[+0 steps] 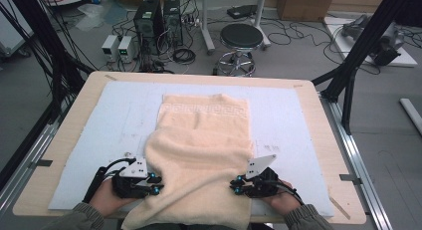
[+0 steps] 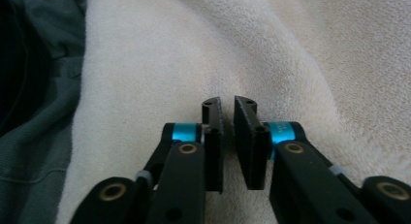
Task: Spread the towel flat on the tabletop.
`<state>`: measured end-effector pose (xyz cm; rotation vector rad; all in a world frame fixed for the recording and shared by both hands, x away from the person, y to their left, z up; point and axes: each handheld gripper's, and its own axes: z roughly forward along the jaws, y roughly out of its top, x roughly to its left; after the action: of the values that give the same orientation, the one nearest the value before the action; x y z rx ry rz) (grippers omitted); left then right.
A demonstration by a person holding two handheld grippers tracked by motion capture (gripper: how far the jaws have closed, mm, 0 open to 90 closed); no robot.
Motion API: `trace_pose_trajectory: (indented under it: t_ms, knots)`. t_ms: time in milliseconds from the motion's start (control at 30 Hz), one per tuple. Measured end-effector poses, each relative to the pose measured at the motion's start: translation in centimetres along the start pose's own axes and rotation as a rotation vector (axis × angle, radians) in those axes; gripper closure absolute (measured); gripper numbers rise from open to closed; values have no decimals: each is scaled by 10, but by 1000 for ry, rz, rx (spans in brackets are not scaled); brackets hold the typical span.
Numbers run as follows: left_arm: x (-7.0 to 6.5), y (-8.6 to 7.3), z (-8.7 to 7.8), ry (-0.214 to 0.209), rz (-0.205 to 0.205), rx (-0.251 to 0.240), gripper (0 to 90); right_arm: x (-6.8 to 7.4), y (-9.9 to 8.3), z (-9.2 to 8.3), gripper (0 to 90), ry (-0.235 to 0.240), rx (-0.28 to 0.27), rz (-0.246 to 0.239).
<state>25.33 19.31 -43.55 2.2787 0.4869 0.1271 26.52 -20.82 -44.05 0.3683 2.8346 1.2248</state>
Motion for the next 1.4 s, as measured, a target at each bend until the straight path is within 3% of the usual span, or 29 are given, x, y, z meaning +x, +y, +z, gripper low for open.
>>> trace_pose_trajectory:
  t_ms: [233,400,567,667,800,833,933,1000,1033,1100,1167,1200,1233,1267,1300,1400]
  knots:
    - [-12,-1,-7,0,3,7,855,8,1,-7,863,29,11,-12]
    - [-27,-4,-28,-16,-8,-38,861,21,5,-16,863,38,-13,-43]
    - [-39,2,-49,-29,1,-102,851,44,12,-38,842,42,-87,-83]
    - [-42,6,-55,-16,13,-144,747,46,15,-48,720,28,-149,-71]
    - [-31,8,-47,5,15,-144,667,36,15,-50,686,-5,-165,-43]
    - [-28,9,-42,6,9,-147,630,27,15,-45,657,-37,-141,-36]
    - [-17,13,-26,16,26,-119,603,15,14,-36,615,-60,-112,-23]
    - [-8,16,-14,17,40,-81,551,-1,11,-18,588,-53,-57,1]
    - [0,16,-4,10,25,-43,546,-4,11,-14,586,-50,-38,4]
    - [6,15,3,-5,12,-12,546,-7,10,0,605,-51,33,-1]
    - [8,11,9,-32,9,17,620,-8,10,4,685,-53,39,-10]
    - [8,11,9,-32,9,17,659,-8,10,4,685,-53,39,-10]
    - [6,8,9,-11,29,-6,659,-9,11,4,748,-49,38,-16]
    - [7,7,8,-18,18,-11,749,-8,11,4,826,-29,39,-12]
    - [7,7,8,-18,18,-11,818,-8,11,4,826,-29,39,-12]
    - [4,8,7,-15,28,0,860,-4,11,2,852,-17,36,-27]
